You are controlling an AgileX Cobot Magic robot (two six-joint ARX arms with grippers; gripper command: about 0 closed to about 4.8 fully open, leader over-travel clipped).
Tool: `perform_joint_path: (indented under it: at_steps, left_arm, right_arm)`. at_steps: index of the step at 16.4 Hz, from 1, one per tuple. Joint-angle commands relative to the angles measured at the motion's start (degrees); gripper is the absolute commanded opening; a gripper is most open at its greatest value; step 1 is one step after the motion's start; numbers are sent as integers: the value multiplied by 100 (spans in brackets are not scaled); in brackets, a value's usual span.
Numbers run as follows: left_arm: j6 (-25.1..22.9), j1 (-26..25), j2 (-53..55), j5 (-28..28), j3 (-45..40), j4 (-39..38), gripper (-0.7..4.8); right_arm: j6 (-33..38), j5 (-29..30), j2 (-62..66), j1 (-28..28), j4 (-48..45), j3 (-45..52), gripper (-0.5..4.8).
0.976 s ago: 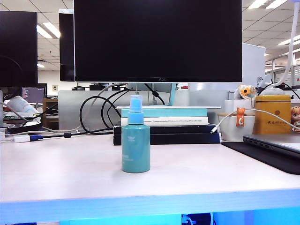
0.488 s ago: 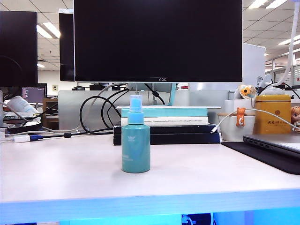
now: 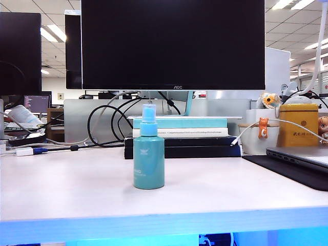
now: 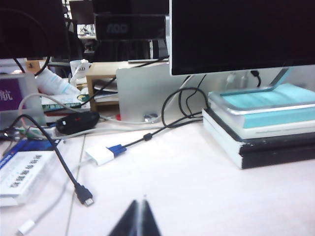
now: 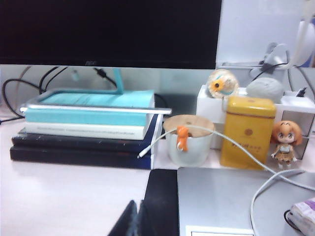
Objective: Pick up the sprayer with the left hand, pick up its lid with the right hand then put the lid on the sprayer.
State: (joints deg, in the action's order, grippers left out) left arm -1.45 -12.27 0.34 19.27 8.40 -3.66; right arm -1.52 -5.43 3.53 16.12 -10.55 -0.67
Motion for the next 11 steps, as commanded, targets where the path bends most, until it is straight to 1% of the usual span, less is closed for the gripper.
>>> perform_joint_path:
  at_steps: [1,2,4,5,7,8,9,11]
  left_arm:
    - [-20,0,-26,61,-162,247,-6]
    - [17,0,-26,4,-162,177,-6]
    - [-2,0,-26,22,-162,153,-6]
    - [-173,0,-26,332,-208,-4,-5]
    - [-160,0,-26,334,-227,-11,-5]
    - [-168,0,-26,459,-243,-9,-3]
    - [-278,0,-26,562,-247,-13,-1]
    - [-306,0,-26,542,-249,-15,-1]
  right_arm:
    - [-2,-98,-26,-44,614,35,-1]
    - [2,-553,-26,-50,968,35,-1]
    - [122,-997,-28,-59,1088,35,-1]
    - [284,688,-361,-1222,1222,35,-1]
    - [103,693,-350,-1250,1331,35,-1]
    - [98,664,-350,-1255,1325,35,-1]
    - [83,667,-350,-1255,1294,35,-1]
    - [85,667,-350,-1255,1285,35,-1]
